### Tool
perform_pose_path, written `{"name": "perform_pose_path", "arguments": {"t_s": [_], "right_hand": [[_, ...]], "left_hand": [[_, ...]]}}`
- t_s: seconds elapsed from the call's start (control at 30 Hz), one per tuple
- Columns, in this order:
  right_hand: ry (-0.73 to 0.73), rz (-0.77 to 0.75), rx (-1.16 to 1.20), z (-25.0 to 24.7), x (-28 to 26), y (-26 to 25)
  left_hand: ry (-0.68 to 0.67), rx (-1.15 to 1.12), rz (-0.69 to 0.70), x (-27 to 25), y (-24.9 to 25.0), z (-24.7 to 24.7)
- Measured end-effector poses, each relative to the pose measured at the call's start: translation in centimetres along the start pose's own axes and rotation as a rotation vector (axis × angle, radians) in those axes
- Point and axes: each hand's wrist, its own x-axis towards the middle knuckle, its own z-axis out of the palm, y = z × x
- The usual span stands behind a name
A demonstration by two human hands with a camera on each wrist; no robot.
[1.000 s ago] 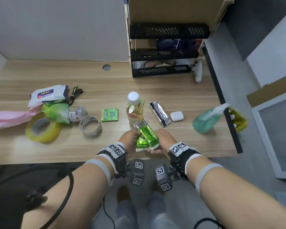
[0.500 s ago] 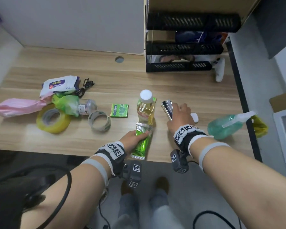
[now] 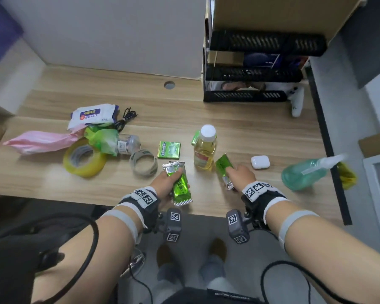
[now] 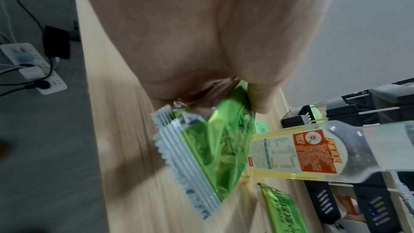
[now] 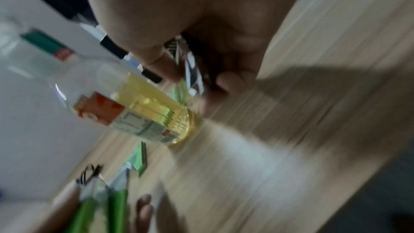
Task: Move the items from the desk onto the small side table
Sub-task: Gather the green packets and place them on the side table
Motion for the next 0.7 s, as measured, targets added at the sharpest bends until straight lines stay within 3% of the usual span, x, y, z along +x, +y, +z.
{"name": "perform_pose_path", "arguments": {"t_s": [0.1, 0.2, 0.4, 0.57, 0.63, 0.7], "right_hand": [[-0.351, 0.115, 0.297, 0.3, -3.0, -0.6], [-0.538, 0.132, 0.435, 2.3, -5.4, -1.6], [-0.390, -0.043, 0.599, 7.5, -7.5, -5.7], [-0.254, -0.289, 0.311, 10.5, -8.9, -8.8], [-0.204, -0.380, 0.147, 10.6, -8.9, -9.4], [-0.158, -0.368, 0.104, 10.3, -8.3, -9.3]], "left_hand": [[-0.026, 0.017, 0.015, -0.5, 1.1, -0.7], [-0.017, 0.034, 0.037, -0.9, 1.9, -1.5], [0.050, -0.019, 0.016, -1.8, 3.9, -3.7], [-0.131, 0.063, 0.052, -2.5, 5.8, -4.9], [-0.154, 0.132, 0.130, -2.3, 5.7, -5.2], [-0.124, 0.166, 0.186, -1.7, 5.4, -5.6]]}}
